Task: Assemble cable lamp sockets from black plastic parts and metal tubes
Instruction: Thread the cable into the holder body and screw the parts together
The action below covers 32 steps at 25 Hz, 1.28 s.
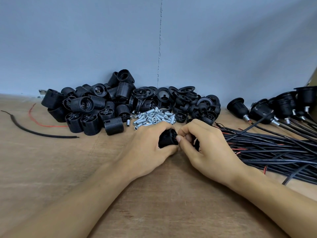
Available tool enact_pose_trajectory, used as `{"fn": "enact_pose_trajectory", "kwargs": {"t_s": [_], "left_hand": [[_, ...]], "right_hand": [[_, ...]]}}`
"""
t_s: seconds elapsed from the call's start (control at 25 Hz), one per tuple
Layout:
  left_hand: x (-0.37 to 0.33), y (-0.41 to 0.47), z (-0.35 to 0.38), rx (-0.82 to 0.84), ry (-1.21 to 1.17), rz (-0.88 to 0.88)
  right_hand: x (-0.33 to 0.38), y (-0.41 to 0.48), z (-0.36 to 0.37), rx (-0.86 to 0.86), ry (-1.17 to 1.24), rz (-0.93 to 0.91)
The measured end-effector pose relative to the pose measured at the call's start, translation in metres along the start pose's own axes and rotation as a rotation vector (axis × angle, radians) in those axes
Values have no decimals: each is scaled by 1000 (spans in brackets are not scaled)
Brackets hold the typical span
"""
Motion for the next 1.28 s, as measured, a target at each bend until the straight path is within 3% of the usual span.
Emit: {"fn": "enact_pose_trajectory", "kwargs": {"t_s": [0.44, 0.72, 1.28], "left_hand": [[-8, 0, 0, 22, -9, 56], [-3, 4, 2, 18, -24, 45], [-1, 5, 4, 35, -61, 77]], "right_hand": [[0, -1, 0, 6, 6, 19], [-9, 2, -2, 35, 63, 138], [-6, 1, -3, 30, 18, 100]]}}
Point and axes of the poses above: each hand's wrist, its own y-axis towards the middle knuckle, its own z-axis out of the palm, x = y × z, the point moved 7 cm from there along y, towards the middle knuckle, and after that the axes turned 3 degrees about z, right-handed, at the moved point
